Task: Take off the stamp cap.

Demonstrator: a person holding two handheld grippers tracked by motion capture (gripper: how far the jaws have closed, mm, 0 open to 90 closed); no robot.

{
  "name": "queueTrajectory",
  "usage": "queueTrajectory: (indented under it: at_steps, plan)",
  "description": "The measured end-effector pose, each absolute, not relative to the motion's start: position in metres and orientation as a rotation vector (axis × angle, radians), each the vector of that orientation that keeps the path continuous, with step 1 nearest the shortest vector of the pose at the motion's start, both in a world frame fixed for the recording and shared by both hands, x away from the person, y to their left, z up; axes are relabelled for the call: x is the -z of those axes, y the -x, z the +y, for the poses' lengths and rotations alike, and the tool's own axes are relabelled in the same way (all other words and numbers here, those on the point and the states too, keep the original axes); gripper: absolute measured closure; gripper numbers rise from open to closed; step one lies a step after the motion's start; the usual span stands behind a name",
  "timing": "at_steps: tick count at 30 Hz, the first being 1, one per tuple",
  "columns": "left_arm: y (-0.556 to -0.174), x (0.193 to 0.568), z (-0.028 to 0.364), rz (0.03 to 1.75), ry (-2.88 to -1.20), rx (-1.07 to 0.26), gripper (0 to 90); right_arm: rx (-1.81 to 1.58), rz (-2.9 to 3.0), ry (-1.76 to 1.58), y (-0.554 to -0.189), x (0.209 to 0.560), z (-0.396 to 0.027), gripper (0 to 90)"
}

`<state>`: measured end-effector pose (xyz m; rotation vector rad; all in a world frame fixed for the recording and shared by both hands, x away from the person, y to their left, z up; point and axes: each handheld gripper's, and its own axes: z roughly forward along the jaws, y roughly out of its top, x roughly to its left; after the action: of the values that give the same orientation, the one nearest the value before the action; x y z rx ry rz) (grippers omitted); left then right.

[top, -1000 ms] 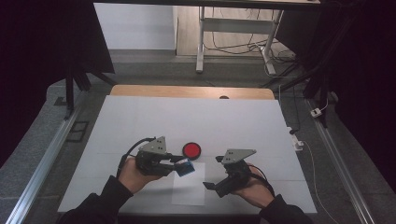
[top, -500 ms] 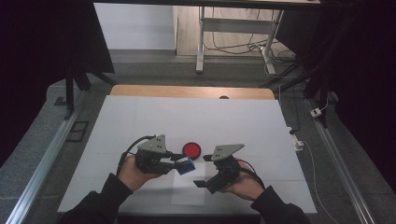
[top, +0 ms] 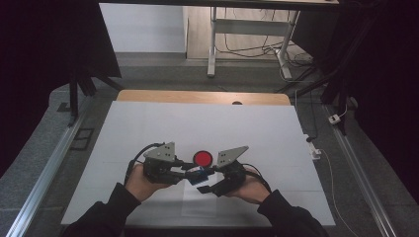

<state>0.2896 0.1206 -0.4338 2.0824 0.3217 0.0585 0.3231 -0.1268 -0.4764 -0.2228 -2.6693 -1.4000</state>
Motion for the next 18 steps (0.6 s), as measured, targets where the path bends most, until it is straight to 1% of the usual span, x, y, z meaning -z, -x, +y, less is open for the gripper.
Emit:
queueTrajectory:
  at_steps: [5, 14, 18]
  plan:
    - [-0.2897, 0.4343, 0.1207, 0.309, -2.078, -0.056, 70.4, 1.419, -2.628, 0.18, -0.3261, 0.4766, -0.1242, 50.6]
    - [-0.2882, 0.4339, 0.1203, 0.271, -2.069, -0.065, 70.4, 1.455, -2.582, 0.128, -0.3289, 0.4765, -0.1251, 58.2]
    - [-0.2877, 0.4338, 0.121, 0.257, -2.061, -0.075, 70.5, 1.462, -2.558, 0.113, -0.3293, 0.4757, -0.1254, 63.4]
